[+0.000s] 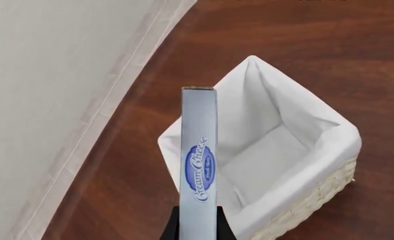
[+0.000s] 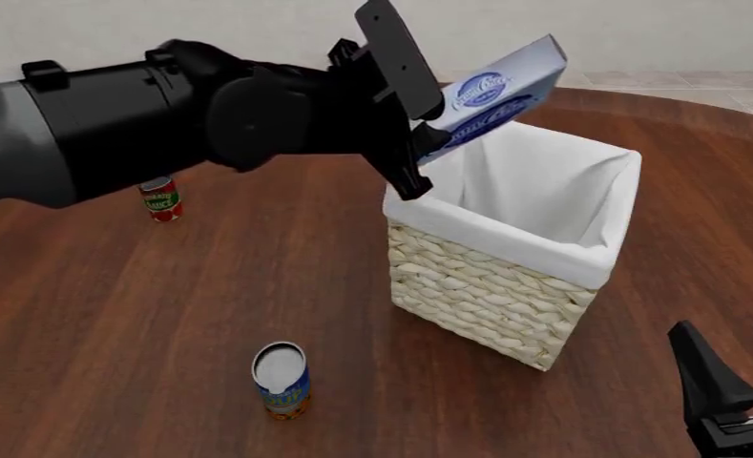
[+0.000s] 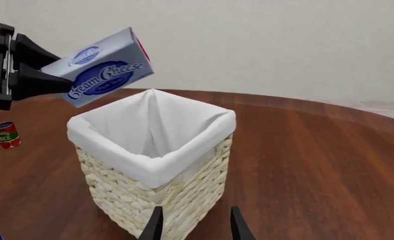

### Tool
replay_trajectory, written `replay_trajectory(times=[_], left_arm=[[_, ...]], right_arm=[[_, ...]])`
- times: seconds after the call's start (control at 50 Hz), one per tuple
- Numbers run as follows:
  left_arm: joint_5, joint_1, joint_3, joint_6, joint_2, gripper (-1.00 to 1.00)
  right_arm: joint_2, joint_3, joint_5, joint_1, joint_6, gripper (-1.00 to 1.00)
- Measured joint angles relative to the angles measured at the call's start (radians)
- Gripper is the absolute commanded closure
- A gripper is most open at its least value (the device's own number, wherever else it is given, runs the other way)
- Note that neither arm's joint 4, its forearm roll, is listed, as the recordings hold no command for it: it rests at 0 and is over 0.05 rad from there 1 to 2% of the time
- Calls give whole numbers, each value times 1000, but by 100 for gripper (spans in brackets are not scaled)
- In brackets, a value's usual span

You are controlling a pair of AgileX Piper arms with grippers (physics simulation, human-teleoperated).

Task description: Pick up the cream cheese box, and put it in the basket.

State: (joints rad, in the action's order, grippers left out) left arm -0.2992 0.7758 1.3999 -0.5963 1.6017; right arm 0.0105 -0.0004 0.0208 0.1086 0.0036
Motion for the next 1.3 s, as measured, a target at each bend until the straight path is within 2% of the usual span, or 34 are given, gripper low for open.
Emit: replay_trajectory(times=[0.72,1.3], left_arm=[[-3,55,53,7,58,100],[1,57,59,16,103,100]], right_arm=[[-1,0,0,-1,10,-100],[-1,0,0,2,16,-100]])
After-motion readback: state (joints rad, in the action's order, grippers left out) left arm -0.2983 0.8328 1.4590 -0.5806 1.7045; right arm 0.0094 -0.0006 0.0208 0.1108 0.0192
